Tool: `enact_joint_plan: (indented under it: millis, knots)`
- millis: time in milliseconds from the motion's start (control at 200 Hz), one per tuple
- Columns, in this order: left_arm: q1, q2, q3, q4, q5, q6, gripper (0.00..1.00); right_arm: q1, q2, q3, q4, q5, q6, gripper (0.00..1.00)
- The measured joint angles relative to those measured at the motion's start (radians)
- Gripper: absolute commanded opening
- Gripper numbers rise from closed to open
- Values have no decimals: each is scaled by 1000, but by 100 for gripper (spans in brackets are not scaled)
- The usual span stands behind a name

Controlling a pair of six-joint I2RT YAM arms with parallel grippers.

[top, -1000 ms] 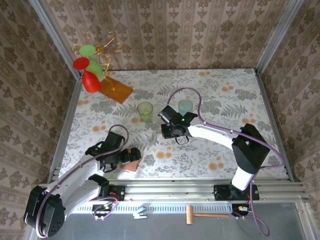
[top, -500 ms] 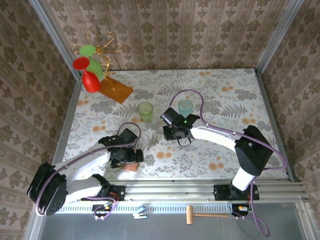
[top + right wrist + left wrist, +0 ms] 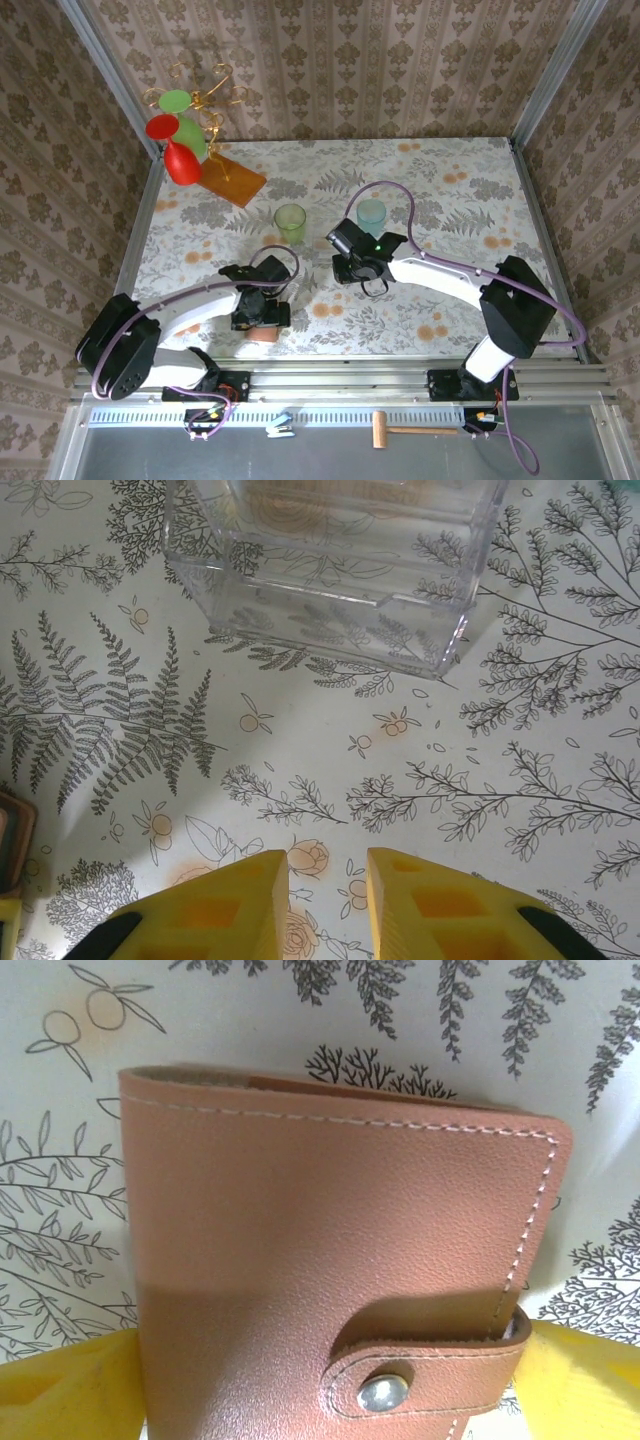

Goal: Take the credit cards out of the card holder

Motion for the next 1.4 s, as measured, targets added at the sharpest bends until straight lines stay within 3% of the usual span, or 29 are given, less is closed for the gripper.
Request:
enact_joint_plan:
  millis: [225, 550, 905, 1400]
  knots:
    - [1, 27, 3, 13, 6, 36, 93, 0, -8, -5, -2, 12, 16, 27]
    - [37, 21, 5, 0, 38, 97, 81, 0, -56, -5, -55, 67, 34, 29]
    - [27, 33, 52, 27, 58, 119, 80, -45, -140, -37, -121, 138, 32, 30]
    - [-92, 343, 352, 100, 65, 43, 81, -193, -356, -190, -133, 125, -35, 31]
